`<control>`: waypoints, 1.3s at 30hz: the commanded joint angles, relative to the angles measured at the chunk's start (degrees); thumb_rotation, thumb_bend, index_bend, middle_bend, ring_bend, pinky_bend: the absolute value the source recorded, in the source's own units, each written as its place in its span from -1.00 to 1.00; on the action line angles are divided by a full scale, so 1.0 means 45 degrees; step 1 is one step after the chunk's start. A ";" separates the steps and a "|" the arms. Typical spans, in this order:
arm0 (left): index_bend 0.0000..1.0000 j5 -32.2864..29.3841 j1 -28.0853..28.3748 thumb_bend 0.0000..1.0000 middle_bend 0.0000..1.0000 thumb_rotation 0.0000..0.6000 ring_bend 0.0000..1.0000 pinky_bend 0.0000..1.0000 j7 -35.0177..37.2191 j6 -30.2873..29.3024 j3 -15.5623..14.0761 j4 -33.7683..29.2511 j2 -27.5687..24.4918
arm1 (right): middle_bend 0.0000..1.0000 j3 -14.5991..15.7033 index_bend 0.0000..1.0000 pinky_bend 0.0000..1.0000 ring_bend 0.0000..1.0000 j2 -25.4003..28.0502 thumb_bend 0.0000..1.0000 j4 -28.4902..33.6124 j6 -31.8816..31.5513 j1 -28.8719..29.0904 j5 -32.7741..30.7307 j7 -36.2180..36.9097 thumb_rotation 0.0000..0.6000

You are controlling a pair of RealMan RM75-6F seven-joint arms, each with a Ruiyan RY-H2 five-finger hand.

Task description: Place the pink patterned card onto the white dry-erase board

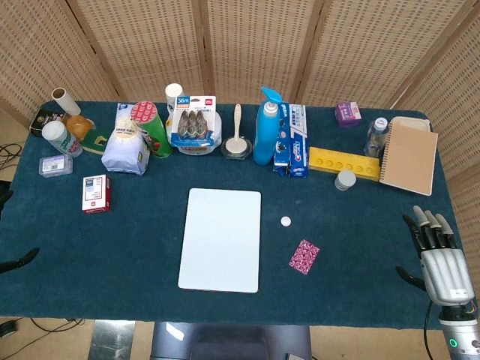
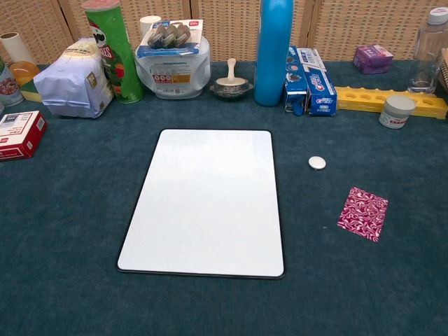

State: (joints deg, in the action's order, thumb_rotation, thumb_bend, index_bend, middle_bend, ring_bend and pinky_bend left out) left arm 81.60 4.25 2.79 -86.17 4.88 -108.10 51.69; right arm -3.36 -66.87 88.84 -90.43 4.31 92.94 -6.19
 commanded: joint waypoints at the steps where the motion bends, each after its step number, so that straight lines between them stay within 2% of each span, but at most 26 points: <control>1: -1.00 0.0017 -0.0003 -0.75 -1.00 1.00 -1.00 -0.81 -0.0022 0.0007 -0.0013 -0.0011 0.0017 | -1.00 0.0008 -0.88 -1.00 -1.00 0.0036 -0.82 0.0007 0.0024 0.0007 -0.0010 0.0075 1.00; 7: -1.00 0.0072 -0.0023 -0.75 -1.00 1.00 -1.00 -0.81 -0.0171 -0.0056 -0.0023 -0.0075 0.0073 | -1.00 0.0244 -0.84 -1.00 -1.00 0.0127 -0.81 0.0101 0.0355 0.0087 0.0133 0.0363 1.00; 11: -1.00 0.0065 -0.0047 -0.75 -1.00 1.00 -1.00 -0.81 -0.0135 -0.0119 0.0004 -0.0069 0.0090 | -1.00 0.0561 -0.78 -1.00 -1.00 0.0250 -0.83 0.0468 0.0987 0.0308 0.0361 0.0454 1.00; 17: -1.00 -0.0046 -0.0037 -0.75 -1.00 1.00 -1.00 -0.81 -0.0187 -0.0067 0.0026 -0.0045 0.0108 | -1.00 0.0830 -0.67 -1.00 -1.00 0.0189 -0.83 0.0283 0.2215 0.1087 0.0850 0.0965 1.00; 21: -1.00 -0.0301 0.0044 -0.75 -1.00 1.00 -1.00 -0.81 -0.0450 0.0024 0.0128 -0.0125 0.0175 | -1.00 0.1160 -0.60 -1.00 -1.00 0.0518 -0.79 0.0474 0.3848 0.2367 0.1656 0.2583 1.00; 24: -1.00 -0.0407 0.0074 -0.75 -1.00 1.00 -1.00 -0.81 -0.0655 0.0056 0.0156 -0.0200 0.0232 | -1.00 0.1143 -0.57 -1.00 -1.00 0.0745 -0.73 0.0616 0.5008 0.3465 0.2115 0.3323 1.00; 33: -1.00 -0.0783 0.0064 -0.75 -1.00 1.00 -1.00 -0.81 -0.1127 -0.0010 0.0263 -0.0243 0.0425 | -1.00 0.0965 -0.54 -1.00 -1.00 0.0151 -0.67 0.0253 0.7372 0.5475 0.2164 0.3346 1.00; 39: -1.00 -0.0998 0.0121 -0.76 -1.00 1.00 -1.00 -0.81 -0.1255 0.0091 0.0336 -0.0249 0.0449 | -1.00 0.0969 -0.52 -1.00 -1.00 -0.0254 -0.66 -0.0075 0.8167 0.6287 0.2093 0.3430 1.00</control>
State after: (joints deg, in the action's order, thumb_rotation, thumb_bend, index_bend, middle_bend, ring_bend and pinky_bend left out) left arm 77.21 4.73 -2.76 -85.86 6.35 -109.20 53.68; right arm 1.04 -67.18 89.30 -54.51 31.89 102.42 9.72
